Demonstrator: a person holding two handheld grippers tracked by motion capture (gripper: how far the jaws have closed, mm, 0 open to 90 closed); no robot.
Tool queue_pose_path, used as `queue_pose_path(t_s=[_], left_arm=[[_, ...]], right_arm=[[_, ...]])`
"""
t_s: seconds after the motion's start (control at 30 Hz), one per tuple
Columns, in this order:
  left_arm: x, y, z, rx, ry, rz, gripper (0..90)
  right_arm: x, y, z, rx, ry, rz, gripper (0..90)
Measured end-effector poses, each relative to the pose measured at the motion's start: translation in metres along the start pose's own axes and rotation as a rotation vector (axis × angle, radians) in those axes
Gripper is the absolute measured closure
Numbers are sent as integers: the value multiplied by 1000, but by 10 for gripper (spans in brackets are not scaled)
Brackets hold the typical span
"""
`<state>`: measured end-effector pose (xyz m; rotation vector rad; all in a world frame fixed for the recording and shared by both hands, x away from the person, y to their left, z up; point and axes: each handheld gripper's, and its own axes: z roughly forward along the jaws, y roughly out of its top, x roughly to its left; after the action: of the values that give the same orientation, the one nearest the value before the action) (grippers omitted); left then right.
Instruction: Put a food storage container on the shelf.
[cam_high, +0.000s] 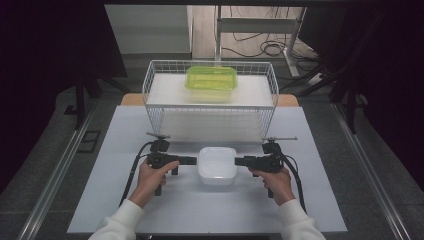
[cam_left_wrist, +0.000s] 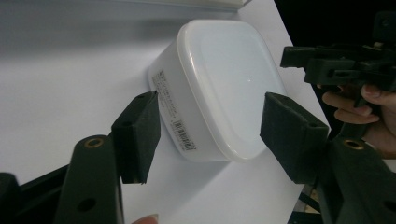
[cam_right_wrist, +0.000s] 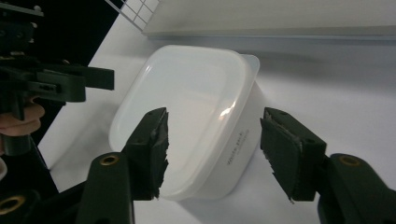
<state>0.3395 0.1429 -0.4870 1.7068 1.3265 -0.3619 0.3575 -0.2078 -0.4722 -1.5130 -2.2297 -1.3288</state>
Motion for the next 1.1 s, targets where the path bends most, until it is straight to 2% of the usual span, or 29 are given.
queue_pose_path(t_s=[0.23, 0.4, 0.5, 0.63, 0.9, 1.0, 1.1], left_arm=[[8, 2, 10, 21, -37, -54, 453], [9, 2, 15, 27, -66, -70, 495], [10, 2, 16, 29, -67, -76, 515], [10, 2, 18, 25, -80, -91, 544], [14, -3, 26, 38, -100, -125, 664], [17, -5, 25, 34, -126, -146, 704], [15, -5, 24, 40, -120, -139, 715]], right_arm=[[-8, 1, 9, 21, 7, 39, 486], [-12, -1, 9, 19, 18, 65, 517], [-13, -2, 10, 17, 42, 85, 534], [-12, -3, 12, 26, 48, 92, 554], [-14, -5, 18, 40, 70, 119, 642], [-15, -6, 18, 36, 79, 144, 663], [-15, -8, 16, 33, 88, 161, 681]])
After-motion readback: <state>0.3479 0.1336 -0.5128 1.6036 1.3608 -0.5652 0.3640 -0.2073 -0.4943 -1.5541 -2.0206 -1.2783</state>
